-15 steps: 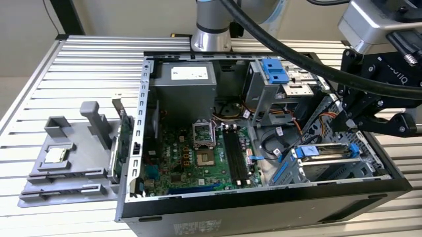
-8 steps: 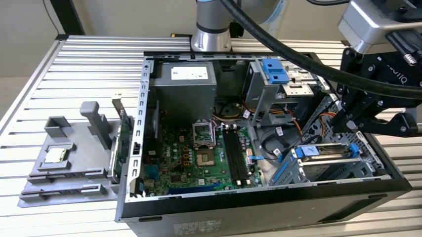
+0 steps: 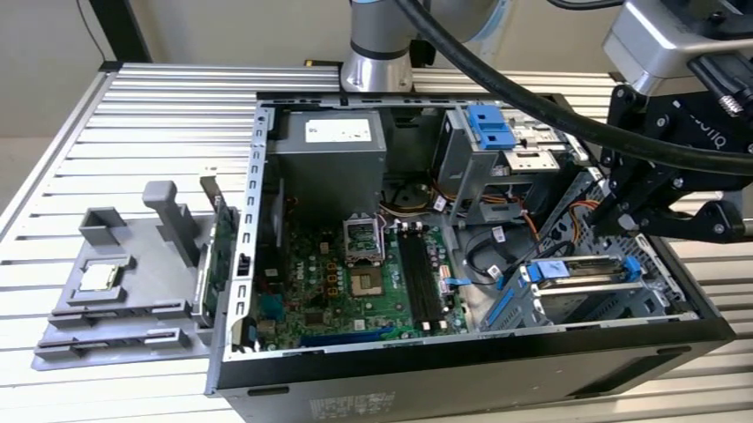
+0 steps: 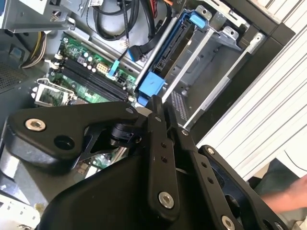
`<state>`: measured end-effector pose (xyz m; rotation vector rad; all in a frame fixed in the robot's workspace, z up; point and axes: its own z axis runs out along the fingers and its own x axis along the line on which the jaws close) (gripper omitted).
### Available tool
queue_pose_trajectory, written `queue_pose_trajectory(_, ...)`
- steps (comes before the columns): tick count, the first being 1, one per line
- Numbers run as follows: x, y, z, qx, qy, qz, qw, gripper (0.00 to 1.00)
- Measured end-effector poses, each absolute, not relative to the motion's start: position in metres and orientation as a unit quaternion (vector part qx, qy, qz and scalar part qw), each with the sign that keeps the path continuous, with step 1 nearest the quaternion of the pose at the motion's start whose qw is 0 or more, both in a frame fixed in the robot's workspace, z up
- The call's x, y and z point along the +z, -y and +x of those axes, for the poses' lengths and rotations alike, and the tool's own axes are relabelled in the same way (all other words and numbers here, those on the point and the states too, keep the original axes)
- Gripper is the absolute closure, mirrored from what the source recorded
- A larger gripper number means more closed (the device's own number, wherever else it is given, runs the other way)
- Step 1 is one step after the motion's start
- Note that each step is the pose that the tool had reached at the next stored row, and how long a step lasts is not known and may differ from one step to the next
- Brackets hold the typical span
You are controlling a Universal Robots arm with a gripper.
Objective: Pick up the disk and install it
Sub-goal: 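Insert the disk into the insertion slot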
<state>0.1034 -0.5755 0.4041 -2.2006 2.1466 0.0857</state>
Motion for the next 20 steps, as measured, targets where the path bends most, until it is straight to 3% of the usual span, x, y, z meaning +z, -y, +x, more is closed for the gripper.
queue_pose_trajectory(20,0.4017,0.5673,0.1124,0.027,-0.698,-0.715,0.032,1.0)
